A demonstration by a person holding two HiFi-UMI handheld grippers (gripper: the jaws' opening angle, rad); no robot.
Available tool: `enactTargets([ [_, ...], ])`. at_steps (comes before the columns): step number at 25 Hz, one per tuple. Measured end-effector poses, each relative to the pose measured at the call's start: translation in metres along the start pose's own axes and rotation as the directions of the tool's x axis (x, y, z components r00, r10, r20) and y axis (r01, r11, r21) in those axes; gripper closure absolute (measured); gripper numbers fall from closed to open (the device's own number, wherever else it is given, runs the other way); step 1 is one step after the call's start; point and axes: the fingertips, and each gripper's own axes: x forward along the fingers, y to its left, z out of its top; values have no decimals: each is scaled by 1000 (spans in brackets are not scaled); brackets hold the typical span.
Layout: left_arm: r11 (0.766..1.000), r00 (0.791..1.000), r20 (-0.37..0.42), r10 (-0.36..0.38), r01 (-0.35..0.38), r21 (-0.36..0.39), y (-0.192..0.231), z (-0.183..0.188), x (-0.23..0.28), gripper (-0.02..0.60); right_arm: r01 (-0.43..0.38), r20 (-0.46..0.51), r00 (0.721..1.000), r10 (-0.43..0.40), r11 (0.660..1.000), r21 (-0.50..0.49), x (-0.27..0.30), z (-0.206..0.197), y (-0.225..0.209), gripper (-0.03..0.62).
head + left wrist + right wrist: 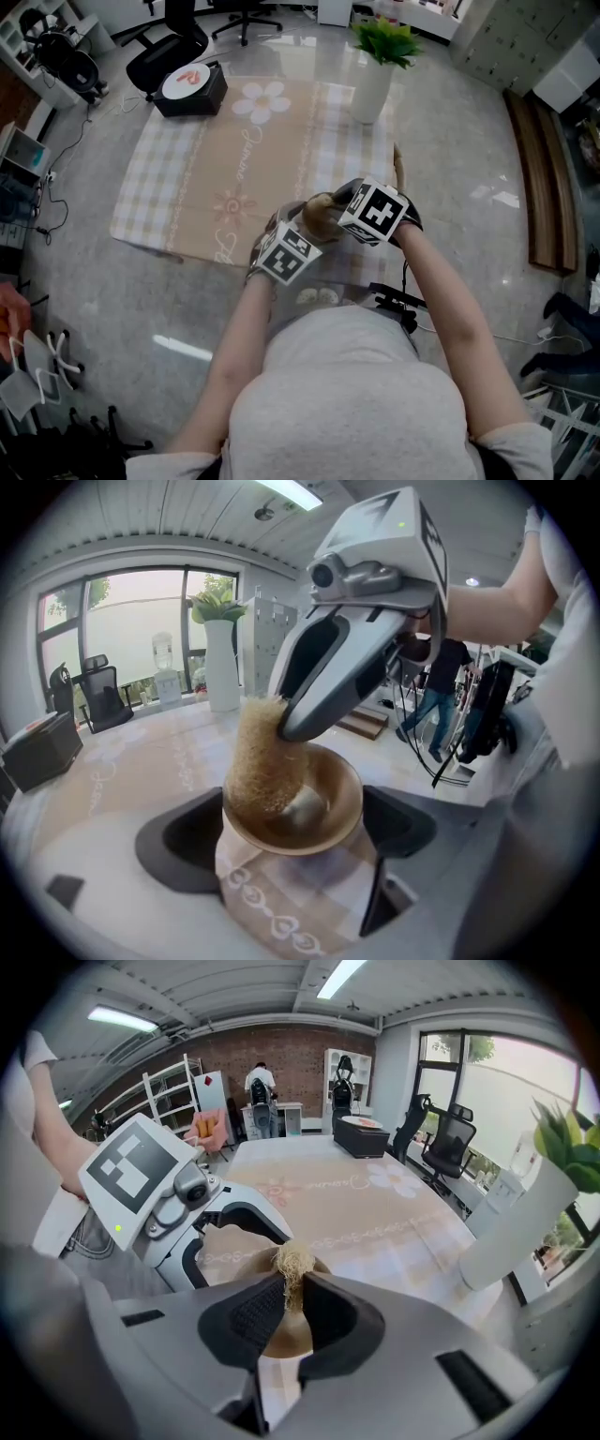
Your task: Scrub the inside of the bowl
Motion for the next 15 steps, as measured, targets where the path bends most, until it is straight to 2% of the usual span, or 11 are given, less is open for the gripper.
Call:
enactTargets([
  [8, 1000, 1000, -2, -3, 3, 0, -1, 0, -1, 140, 33, -106, 994, -36, 999, -30, 5, -9, -19, 534],
  [15, 1000, 1000, 5, -3, 3, -3, 0, 0, 0, 140, 38, -153, 987, -41, 999, -20, 1, -22, -26, 534],
])
